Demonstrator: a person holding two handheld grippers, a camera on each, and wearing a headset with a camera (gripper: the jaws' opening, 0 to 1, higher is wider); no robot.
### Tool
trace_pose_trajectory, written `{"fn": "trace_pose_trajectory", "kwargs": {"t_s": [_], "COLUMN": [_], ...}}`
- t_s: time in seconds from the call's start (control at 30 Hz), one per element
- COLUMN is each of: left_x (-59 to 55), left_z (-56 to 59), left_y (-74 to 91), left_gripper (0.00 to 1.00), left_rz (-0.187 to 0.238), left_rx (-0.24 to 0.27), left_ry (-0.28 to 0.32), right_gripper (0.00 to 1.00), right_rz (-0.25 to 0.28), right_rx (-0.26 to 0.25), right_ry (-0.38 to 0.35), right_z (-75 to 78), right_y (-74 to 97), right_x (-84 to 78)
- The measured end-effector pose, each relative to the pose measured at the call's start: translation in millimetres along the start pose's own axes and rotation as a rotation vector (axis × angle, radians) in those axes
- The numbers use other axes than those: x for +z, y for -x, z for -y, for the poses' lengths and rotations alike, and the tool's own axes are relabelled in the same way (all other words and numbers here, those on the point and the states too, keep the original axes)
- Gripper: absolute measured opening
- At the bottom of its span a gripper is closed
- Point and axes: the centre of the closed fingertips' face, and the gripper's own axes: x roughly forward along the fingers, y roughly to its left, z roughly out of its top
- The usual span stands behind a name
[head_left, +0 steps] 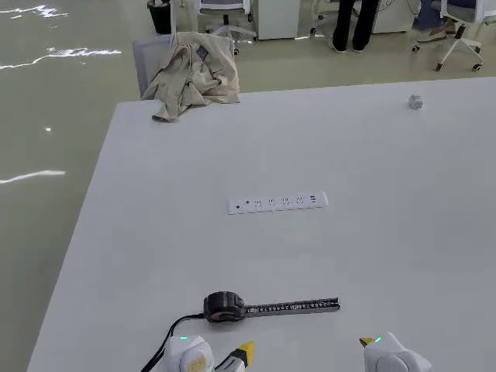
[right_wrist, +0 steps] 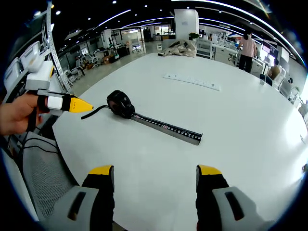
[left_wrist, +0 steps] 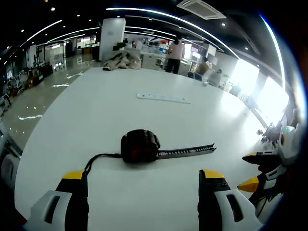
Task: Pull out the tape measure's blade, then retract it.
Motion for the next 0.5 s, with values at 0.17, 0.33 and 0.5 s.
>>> {"fn": "trace_pose_trajectory", "kwargs": {"t_s": [0.17,0.33,0.5], "left_x": [3.6,5.3,5.2], "left_z": [0.8,3.4,3.9], "left_y": [-6.9,-14.4,-21.2], "left_gripper": [0.93,0.93,0.92], "left_rz": [-0.001,-0.008,-0.019], "left_rx": [-0.004,-0.006,-0.002], "left_ry": [0.000,0.000,0.007], "right_gripper": [0.71,0.70,0.70], "right_rz": [-0.008,-0.017,-0.025], "right_rx": [0.005,0.011,0.019], "right_ry": [0.015,0.027,0.050], "right_z": [2.9,6.3,11.1], "right_y": [-6.6,-13.2,-18.7], "right_x": [2.2,2.1,3.1]}}
